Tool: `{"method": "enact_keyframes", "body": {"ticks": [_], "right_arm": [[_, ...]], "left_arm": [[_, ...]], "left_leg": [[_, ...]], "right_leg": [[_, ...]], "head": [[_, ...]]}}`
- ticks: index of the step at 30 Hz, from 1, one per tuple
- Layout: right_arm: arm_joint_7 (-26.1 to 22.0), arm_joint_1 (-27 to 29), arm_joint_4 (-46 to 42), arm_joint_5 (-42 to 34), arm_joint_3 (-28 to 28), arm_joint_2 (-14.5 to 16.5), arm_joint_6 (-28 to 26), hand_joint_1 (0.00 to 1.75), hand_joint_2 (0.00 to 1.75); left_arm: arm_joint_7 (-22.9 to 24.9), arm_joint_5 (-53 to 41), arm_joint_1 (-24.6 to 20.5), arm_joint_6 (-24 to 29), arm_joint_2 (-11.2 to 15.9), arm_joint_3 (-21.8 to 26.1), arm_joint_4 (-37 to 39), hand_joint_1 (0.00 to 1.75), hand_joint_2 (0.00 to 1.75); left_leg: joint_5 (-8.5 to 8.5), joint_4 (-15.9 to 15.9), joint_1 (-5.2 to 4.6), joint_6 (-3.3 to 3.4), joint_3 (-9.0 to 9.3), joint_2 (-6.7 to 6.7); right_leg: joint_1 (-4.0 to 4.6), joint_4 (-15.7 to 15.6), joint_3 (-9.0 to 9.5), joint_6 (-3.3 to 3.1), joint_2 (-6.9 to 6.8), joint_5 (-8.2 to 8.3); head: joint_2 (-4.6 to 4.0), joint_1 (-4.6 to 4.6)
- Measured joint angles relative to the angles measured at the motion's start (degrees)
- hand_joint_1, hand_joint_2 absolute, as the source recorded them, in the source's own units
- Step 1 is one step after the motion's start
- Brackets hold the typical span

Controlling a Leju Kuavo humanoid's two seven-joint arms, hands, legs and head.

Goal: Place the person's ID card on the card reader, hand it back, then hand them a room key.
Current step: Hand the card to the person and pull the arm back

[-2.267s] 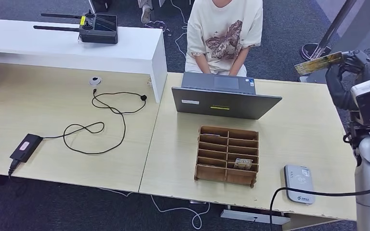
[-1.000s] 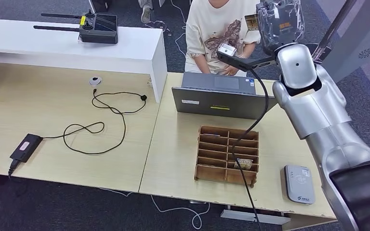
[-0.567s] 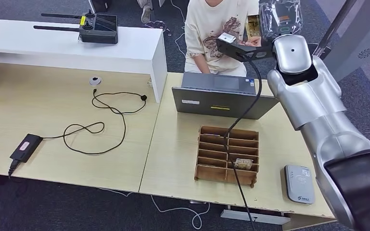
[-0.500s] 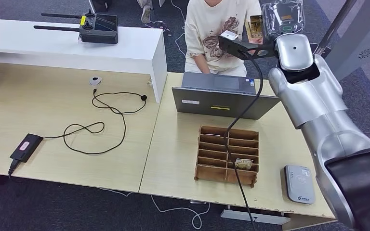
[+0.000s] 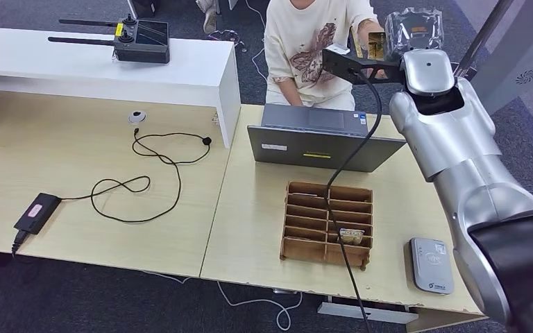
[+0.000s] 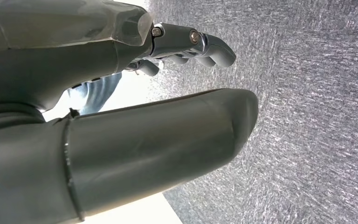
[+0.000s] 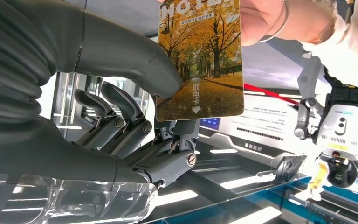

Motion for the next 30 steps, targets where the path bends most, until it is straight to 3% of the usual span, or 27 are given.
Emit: {"method": "enact_keyframes", "body": {"ticks": [4, 17, 22, 30], "right_arm": [[1.16, 0.00, 0.42, -0.01, -0.80, 0.07, 0.25, 0.02, 1.75], [2.02, 0.17, 1.08, -0.88, -3.04, -0.03, -1.70, 0.00, 1.75], [-0.40, 0.78, 0.29, -5.25, -6.94, -0.12, -12.03, 0.00, 1.75], [-10.91, 4.22, -4.16, -12.62, -15.84, -2.27, -31.25, 0.00, 1.75]], "left_arm": [[0.00, -0.05, -0.01, 0.00, -0.10, 0.19, 0.00, 0.00, 0.00], [-0.02, -0.22, -0.06, -0.34, -0.20, 0.19, 0.00, 0.00, 0.00], [0.01, -0.16, -0.08, -0.41, -0.27, 0.19, 0.00, 0.00, 0.00], [0.20, -0.02, -0.07, 0.17, -0.49, 0.45, 0.00, 0.00, 0.00]], "left_leg": [[0.00, 0.00, 0.00, 0.00, 0.00, 0.00], [0.00, 0.01, 0.00, 0.00, 0.02, 0.02], [0.00, 0.01, 0.00, 0.00, 0.02, 0.02], [0.00, 0.01, -0.01, 0.00, 0.03, -0.01]], "right_leg": [[0.00, 0.00, 0.00, 0.00, 0.00, 0.00], [0.00, -0.01, -0.03, 0.00, 0.02, 0.00], [0.00, -0.01, -0.03, 0.00, 0.02, 0.00], [-0.01, -0.04, 0.00, 0.00, -0.01, 0.00]], "head": [[-0.01, 0.00], [0.01, 0.00], [0.00, -0.01], [-0.01, 0.00]]}}
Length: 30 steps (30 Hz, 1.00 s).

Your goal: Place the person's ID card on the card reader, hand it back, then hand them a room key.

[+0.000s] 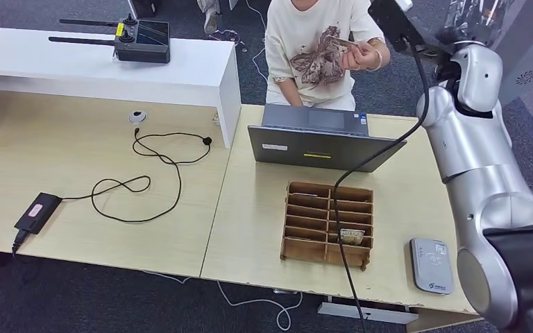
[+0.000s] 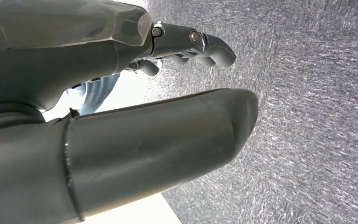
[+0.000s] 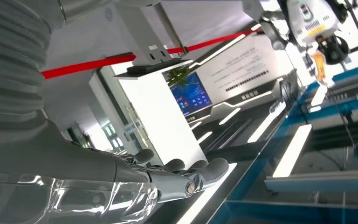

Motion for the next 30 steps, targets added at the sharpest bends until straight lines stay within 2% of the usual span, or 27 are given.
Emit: {"method": "enact_keyframes", "body": {"ticks": [2, 4, 8, 11, 13, 16, 18, 21, 24, 26, 28, 30], "right_arm": [[-4.42, 1.92, -2.05, -6.55, -3.81, -0.36, -2.22, 0.00, 1.75], [-9.70, 4.80, -5.39, -15.39, -8.77, -0.44, -1.82, 0.00, 1.75], [-17.75, 13.81, -16.27, -36.73, -18.30, -0.38, 7.12, 0.00, 1.75], [-19.26, 21.72, -25.78, -50.96, -22.98, -0.26, 13.68, 0.00, 1.75], [-19.20, 26.91, -31.91, -58.37, -24.02, -0.43, 16.79, 0.00, 1.75], [-19.82, 34.73, -40.93, -63.59, -23.71, -1.34, 17.78, 0.00, 1.75], [-21.76, 40.04, -47.07, -58.30, -22.30, -2.51, 13.13, 0.00, 1.75], [-22.65, 48.30, -56.42, -39.26, -18.25, -4.05, 1.11, 0.00, 1.75], [-18.13, 56.62, -64.03, -19.50, -14.03, -4.25, -7.50, 0.00, 1.75], [-14.23, 61.79, -68.28, -9.11, -11.67, -3.45, -11.47, 0.00, 1.75], [-10.00, 66.18, -71.89, -2.47, -9.65, -2.21, -12.98, 0.00, 1.75], [-5.69, 69.90, -74.58, 1.35, -8.13, -1.01, -11.61, 0.00, 1.75]], "left_arm": [[0.30, 0.05, 0.01, 0.15, -0.07, 0.37, 0.00, 0.00, 0.00], [0.44, 0.05, 0.00, 0.30, -0.12, 0.72, 0.00, 0.00, 0.00], [0.62, 0.05, 0.03, 0.50, -0.13, 1.01, 0.00, 0.00, 0.00], [1.01, 0.05, 0.07, 0.89, -0.16, 1.52, 0.00, 0.00, 0.00], [1.13, 0.04, 0.10, 1.24, -0.17, 1.92, 0.00, 0.00, 0.00], [1.29, 0.04, 0.11, 1.66, -0.17, 2.30, 0.00, 0.00, 0.00], [1.50, 0.08, 0.19, 1.92, -0.20, 2.59, 0.00, 0.00, 0.00], [2.00, 0.16, 0.27, 2.25, -0.35, 3.26, 0.00, 0.00, 0.00], [2.29, 0.20, 0.23, 2.43, -0.63, 3.79, 0.00, 0.00, 0.00], [2.49, 0.20, 0.27, 2.49, -0.81, 4.05, 0.00, 0.00, 0.00], [2.67, 0.17, 0.28, 2.48, -0.91, 4.34, 0.00, 0.00, 0.00], [2.80, 0.14, 0.21, 2.48, -0.96, 4.62, 0.00, 0.00, 0.00]], "left_leg": [[0.00, 0.00, 0.00, 0.00, 0.00, 0.00], [0.00, 0.00, 0.00, 0.00, 0.01, -0.01], [-0.01, 0.00, 0.00, 0.01, -0.02, -0.13], [-0.02, -0.01, 0.00, 0.01, -0.04, -0.21], [-0.04, -0.01, 0.00, 0.01, -0.03, -0.19], [-0.07, -0.03, 0.01, -0.03, -0.04, -0.18], [-0.08, -0.04, 0.01, -0.03, -0.06, -0.21], [-0.15, -0.06, 0.03, -0.10, -0.04, -0.15], [-0.23, -0.07, 0.13, -0.14, 0.00, -0.10], [-0.23, -0.08, 0.21, -0.14, -0.01, -0.12], [-0.24, -0.08, 0.25, -0.15, -0.01, -0.11], [-0.25, -0.08, 0.27, -0.16, 0.00, -0.10]], "right_leg": [[0.00, 0.00, 0.01, 0.00, 0.00, 0.00], [0.00, -0.02, 0.03, 0.00, -0.01, 0.00], [0.01, -0.02, 0.06, 0.01, -0.12, -0.01], [0.01, -0.03, 0.03, 0.02, -0.18, -0.03], [0.01, -0.04, 0.01, 0.03, -0.15, -0.04], [0.01, -0.04, -0.01, 0.04, -0.15, -0.09], [0.01, -0.04, 0.00, 0.05, -0.18, -0.12], [0.02, -0.04, 0.00, 0.03, -0.12, -0.16], [0.05, -0.04, 0.03, -0.05, -0.08, -0.24], [0.09, -0.04, 0.04, -0.06, -0.12, -0.26], [0.13, -0.04, 0.04, -0.07, -0.11, -0.28], [0.16, -0.05, 0.05, -0.09, -0.10, -0.29]], "head": [[0.00, -0.01], [0.00, 0.00], [0.02, -0.01], [0.01, -0.01], [0.00, -0.01], [0.01, -0.02], [0.00, -0.01], [0.01, -0.01], [0.01, -0.01], [0.01, 0.00], [0.01, -0.01], [0.01, -0.01]]}}
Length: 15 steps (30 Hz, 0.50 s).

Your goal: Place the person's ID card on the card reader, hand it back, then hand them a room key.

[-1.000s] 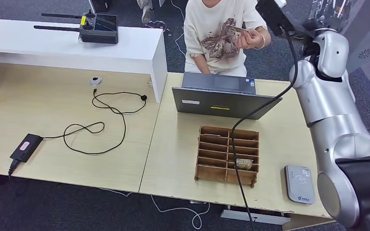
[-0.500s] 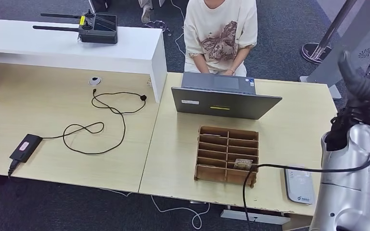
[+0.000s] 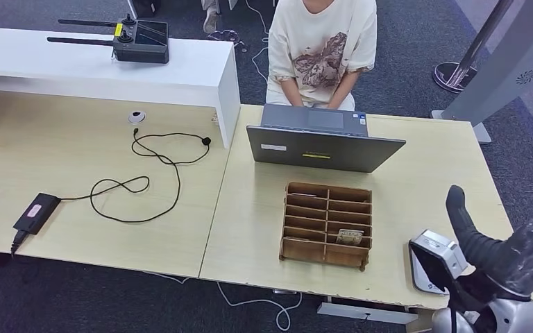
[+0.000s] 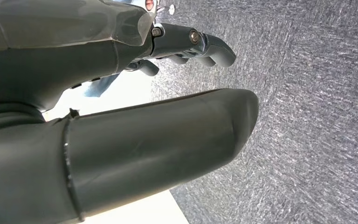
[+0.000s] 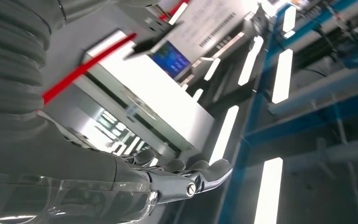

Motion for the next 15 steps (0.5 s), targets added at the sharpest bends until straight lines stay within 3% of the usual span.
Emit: {"method": "enact_keyframes", "body": {"ticks": [9, 15], "right_arm": [[14.03, 10.45, -5.05, 13.36, 5.54, 2.65, 12.90, 0.00, 1.75], [17.61, 11.94, -5.45, 16.76, 8.69, 2.61, 17.63, 0.00, 1.75]], "left_arm": [[0.41, -0.33, 0.05, 0.43, 0.10, 0.35, 0.00, 0.00, 0.00], [-0.04, -0.42, 0.16, 0.81, 0.15, 0.35, 0.00, 0.00, 0.00]], "left_leg": [[0.00, 0.00, 0.02, -0.01, 0.00, 0.04], [0.00, 0.00, 0.01, -0.01, 0.01, 0.09]], "right_leg": [[0.01, 0.00, 0.00, -0.02, 0.04, 0.00], [0.01, 0.00, 0.00, -0.03, 0.08, 0.01]], "head": [[-0.01, 0.01], [0.00, 0.01]]}}
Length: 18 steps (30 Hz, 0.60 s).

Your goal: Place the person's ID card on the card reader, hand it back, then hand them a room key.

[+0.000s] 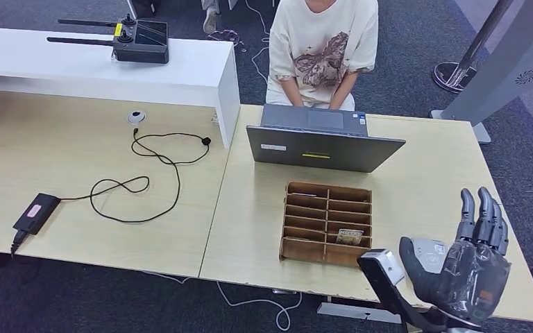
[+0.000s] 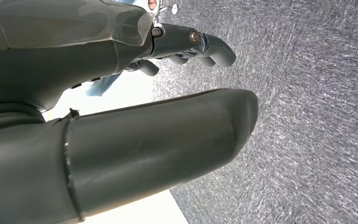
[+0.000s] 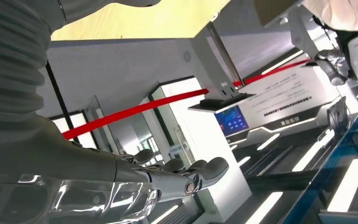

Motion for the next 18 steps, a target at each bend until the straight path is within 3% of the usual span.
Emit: {"method": "enact_keyframes", "body": {"ticks": [8, 11, 14, 15, 18], "right_arm": [[2.30, -2.57, 1.82, 3.95, 4.53, 0.00, 4.44, 0.02, 1.75], [2.53, -3.56, 2.49, 4.57, 5.94, 0.00, 5.04, 0.17, 1.75], [2.30, -4.63, 3.00, 4.94, 7.18, 0.00, 5.48, 0.96, 1.75], [1.98, -5.15, 3.24, 4.92, 7.62, 0.01, 5.58, 1.10, 1.75], [0.80, -7.30, 4.34, 4.46, 9.02, 0.08, 5.91, 0.83, 1.75]], "left_arm": [[-0.47, -0.14, 0.03, 0.03, 0.01, -0.01, 0.00, 0.00, 0.00], [-0.73, -0.18, 0.04, -0.07, 0.02, -0.02, 0.00, 0.00, 0.00], [-0.95, -0.21, 0.05, -0.16, 0.03, -0.02, 0.00, 0.00, 0.00], [-1.05, -0.22, 0.05, -0.20, 0.03, -0.02, 0.00, 0.00, 0.00], [-1.28, -0.25, 0.03, -0.33, 0.05, -0.02, 0.00, 0.00, 0.00]], "left_leg": [[0.01, 0.00, 0.00, -0.01, 0.01, 0.01], [0.01, 0.00, 0.00, 0.00, 0.01, 0.01], [0.01, 0.00, 0.00, -0.01, 0.01, 0.02], [0.01, 0.00, 0.00, -0.01, 0.01, 0.02], [0.01, 0.00, 0.00, 0.00, 0.01, 0.03]], "right_leg": [[0.01, 0.01, 0.00, -0.01, 0.01, 0.00], [0.01, 0.01, 0.01, -0.01, 0.01, 0.01], [0.01, 0.01, 0.01, -0.01, 0.01, 0.01], [0.01, 0.01, 0.01, -0.01, 0.02, 0.01], [0.01, 0.01, 0.01, -0.01, 0.03, 0.01]], "head": [[-0.01, 0.00], [-0.01, -0.01], [-0.01, -0.01], [-0.01, 0.00], [-0.01, -0.01]]}}
